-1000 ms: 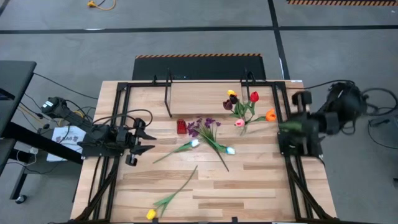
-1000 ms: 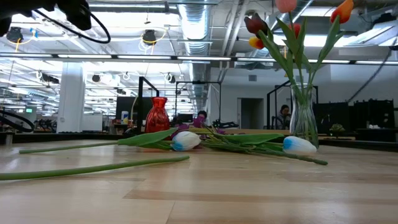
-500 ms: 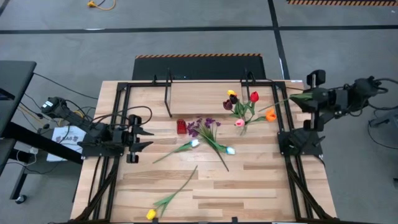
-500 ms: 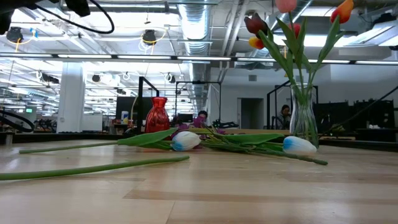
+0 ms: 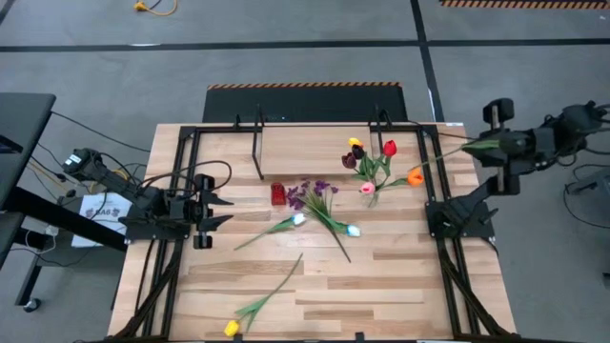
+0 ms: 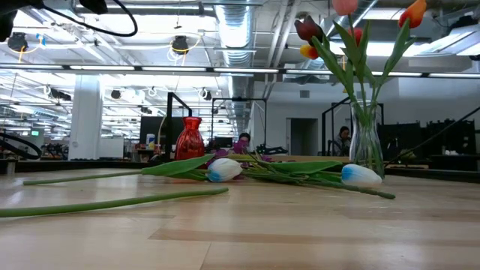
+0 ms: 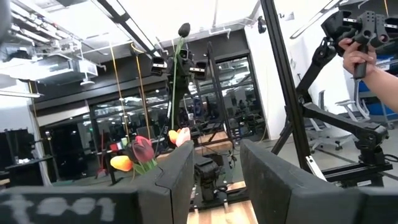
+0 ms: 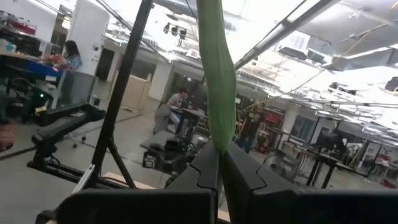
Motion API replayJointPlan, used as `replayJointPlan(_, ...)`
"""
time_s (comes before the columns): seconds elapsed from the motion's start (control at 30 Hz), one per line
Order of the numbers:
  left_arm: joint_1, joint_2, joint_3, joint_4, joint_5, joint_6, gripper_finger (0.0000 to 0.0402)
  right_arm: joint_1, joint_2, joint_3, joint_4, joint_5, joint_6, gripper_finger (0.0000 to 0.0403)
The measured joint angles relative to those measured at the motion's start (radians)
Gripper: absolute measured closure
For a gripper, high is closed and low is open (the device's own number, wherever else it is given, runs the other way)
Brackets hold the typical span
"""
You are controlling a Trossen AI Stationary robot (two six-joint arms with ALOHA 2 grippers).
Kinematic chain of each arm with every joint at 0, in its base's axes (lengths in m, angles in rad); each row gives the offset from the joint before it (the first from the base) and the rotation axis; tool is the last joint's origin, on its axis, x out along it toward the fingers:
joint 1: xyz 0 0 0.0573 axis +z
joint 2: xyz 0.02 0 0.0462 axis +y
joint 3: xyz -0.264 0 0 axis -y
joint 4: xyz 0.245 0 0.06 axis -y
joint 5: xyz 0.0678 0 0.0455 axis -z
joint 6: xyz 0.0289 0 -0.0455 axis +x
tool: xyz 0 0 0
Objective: Pick and place flowers into a vace then onto a shelf
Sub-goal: Put the black flower into the transparent vase
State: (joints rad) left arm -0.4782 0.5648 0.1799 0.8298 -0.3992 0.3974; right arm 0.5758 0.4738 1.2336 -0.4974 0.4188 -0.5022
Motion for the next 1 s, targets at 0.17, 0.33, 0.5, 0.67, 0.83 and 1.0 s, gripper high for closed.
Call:
replayJointPlan(0.17,0.000,-0.005,0.000,0.001,0.001,0.035,0.0278,0.024,0.038,0.094,-0.097,0.021,-0.027,0.0403)
replayJointPlan(0.33,0.000,-0.005,0.000,0.018,0.001,0.080,0.0278,0.091,0.099,0.211,-0.155,0.110,-0.116,0.0403)
replayJointPlan(0.5,0.000,-0.005,0.000,0.041,0.000,0.124,0.0278,0.223,0.170,0.405,-0.293,0.194,-0.064,0.0403)
replayJointPlan(0.67,0.000,-0.005,0.001,0.031,0.000,0.139,0.0278,0.361,0.215,0.491,-0.545,0.408,0.221,0.0403)
replayJointPlan(0.83,0.000,-0.005,0.001,-0.009,-0.001,0.136,0.0278,0.460,0.216,0.375,-0.634,0.607,0.426,0.0403)
replayJointPlan(1.0,0.000,-0.005,0.001,-0.012,-0.002,0.134,0.0278,0.520,0.215,0.315,-0.592,0.607,0.417,0.0403)
